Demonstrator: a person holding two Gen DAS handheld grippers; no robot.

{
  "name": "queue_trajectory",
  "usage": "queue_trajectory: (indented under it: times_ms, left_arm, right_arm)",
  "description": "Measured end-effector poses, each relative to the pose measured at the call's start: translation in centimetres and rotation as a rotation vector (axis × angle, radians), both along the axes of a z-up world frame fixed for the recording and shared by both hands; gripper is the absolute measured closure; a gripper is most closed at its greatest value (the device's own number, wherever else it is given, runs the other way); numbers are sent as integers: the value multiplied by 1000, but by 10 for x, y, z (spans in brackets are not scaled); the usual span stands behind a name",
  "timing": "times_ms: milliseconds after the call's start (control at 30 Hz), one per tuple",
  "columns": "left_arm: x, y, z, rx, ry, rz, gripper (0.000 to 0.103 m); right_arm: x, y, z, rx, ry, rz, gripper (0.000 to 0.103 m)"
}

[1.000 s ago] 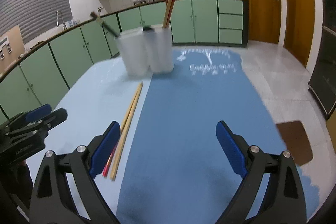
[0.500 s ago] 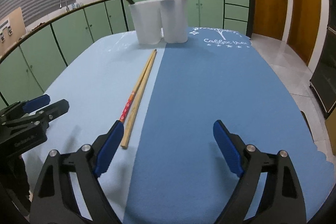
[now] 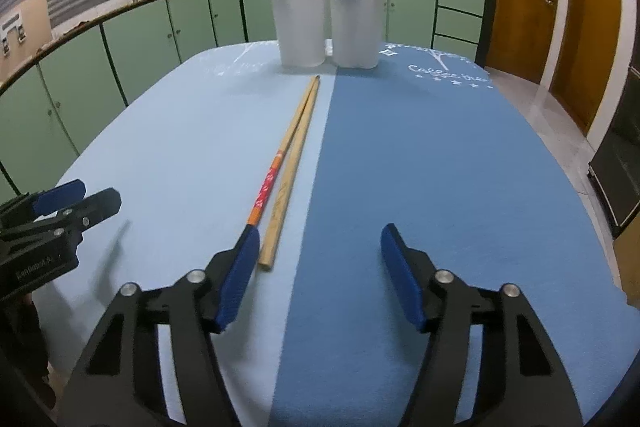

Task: Organize utensils
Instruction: 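Pull both open tools back from the holder toward the last two chopsticks, then grasp a plain wooden chopstick with the right tool while the left tool grasps a red-patterned chopstick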

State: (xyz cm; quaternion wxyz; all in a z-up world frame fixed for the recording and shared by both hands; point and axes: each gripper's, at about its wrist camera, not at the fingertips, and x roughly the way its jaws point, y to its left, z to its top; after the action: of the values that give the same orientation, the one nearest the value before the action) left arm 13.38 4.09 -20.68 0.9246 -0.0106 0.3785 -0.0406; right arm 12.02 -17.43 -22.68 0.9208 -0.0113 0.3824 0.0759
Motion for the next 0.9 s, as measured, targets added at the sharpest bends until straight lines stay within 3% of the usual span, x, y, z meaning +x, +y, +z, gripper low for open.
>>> queue_trajectory:
  times_ms: [267,333,467,667,900]
  left_arm:
    - [-3,3,0,-19,-1,1,37]
    - [-3,1,0,-25,-1,-2,37]
    - [-4,-5,2,-32,-3,-17,37]
    - [-3,-27,4,-46,-3,-57,37]
    - [1,-58,0,-74,9,-93,37]
  right_arm:
    - [-2,9,-4,-38,-2,17,66]
    - [-2,10,-4,-38,-5,27,80]
    - [-1,7,-3,-10,-2,29,97]
    - [2,-8,0,16,8,0,97]
    - [8,-53,9,44,-2,-110,97]
